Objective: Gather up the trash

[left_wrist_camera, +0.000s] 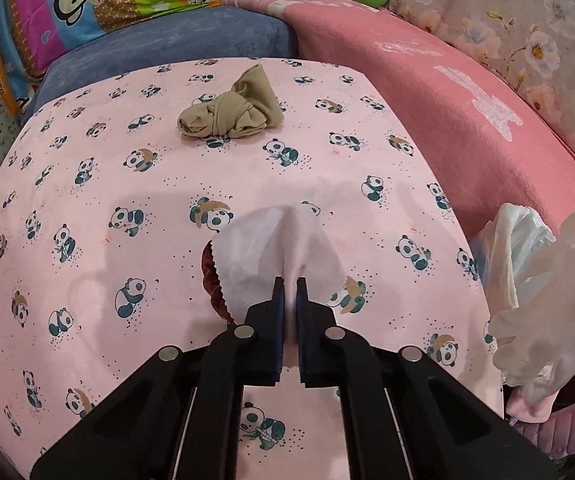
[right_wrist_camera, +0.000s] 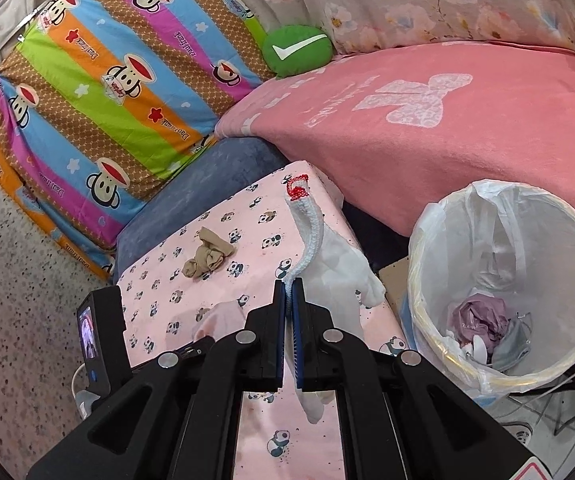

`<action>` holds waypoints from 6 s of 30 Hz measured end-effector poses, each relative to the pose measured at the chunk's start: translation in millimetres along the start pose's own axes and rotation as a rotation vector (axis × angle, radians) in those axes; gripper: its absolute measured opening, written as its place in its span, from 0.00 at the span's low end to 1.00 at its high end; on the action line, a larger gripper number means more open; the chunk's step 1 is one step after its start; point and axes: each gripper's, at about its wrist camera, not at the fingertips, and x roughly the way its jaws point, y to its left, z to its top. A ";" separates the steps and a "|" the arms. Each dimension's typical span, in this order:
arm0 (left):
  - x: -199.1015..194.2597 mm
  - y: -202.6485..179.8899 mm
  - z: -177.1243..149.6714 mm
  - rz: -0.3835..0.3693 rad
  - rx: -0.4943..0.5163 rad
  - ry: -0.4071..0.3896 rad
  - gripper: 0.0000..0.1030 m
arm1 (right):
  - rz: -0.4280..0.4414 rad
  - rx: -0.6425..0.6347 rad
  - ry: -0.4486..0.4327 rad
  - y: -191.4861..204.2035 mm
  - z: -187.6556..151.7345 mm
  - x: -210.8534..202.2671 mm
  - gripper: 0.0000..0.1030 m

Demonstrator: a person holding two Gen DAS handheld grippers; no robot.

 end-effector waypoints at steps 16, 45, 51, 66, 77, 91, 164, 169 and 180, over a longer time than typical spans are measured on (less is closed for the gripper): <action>-64.3 -80.2 9.3 -0.090 0.152 -0.124 0.03 | 0.042 -0.004 -0.086 -3.6 16.9 -30.7 0.05; -60.5 -216.2 -4.6 -0.206 0.391 -0.123 0.03 | -0.096 0.164 -0.201 -115.8 35.2 -89.5 0.05; -55.4 -233.8 -8.3 -0.216 0.421 -0.113 0.03 | -0.120 0.193 -0.201 -137.1 34.8 -90.9 0.05; -44.8 -245.7 -9.8 -0.222 0.438 -0.096 0.13 | -0.160 0.238 -0.221 -154.8 31.4 -92.0 0.12; -54.2 -223.5 -4.1 -0.175 0.382 -0.159 0.68 | -0.168 0.230 -0.217 -151.2 31.7 -91.0 0.25; -45.3 -139.7 -0.9 -0.073 0.241 -0.132 0.72 | -0.156 0.092 -0.121 -101.8 25.6 -65.6 0.33; -16.6 119.7 42.5 0.048 -0.148 -0.096 0.13 | -0.002 -0.237 0.200 128.2 4.4 178.1 0.33; -14.5 141.7 55.7 0.076 -0.165 -0.110 0.13 | 0.003 -0.237 0.199 149.7 11.6 212.2 0.46; -4.3 161.3 72.4 0.095 -0.172 -0.116 0.13 | -0.025 -0.224 0.229 173.3 27.0 279.1 0.50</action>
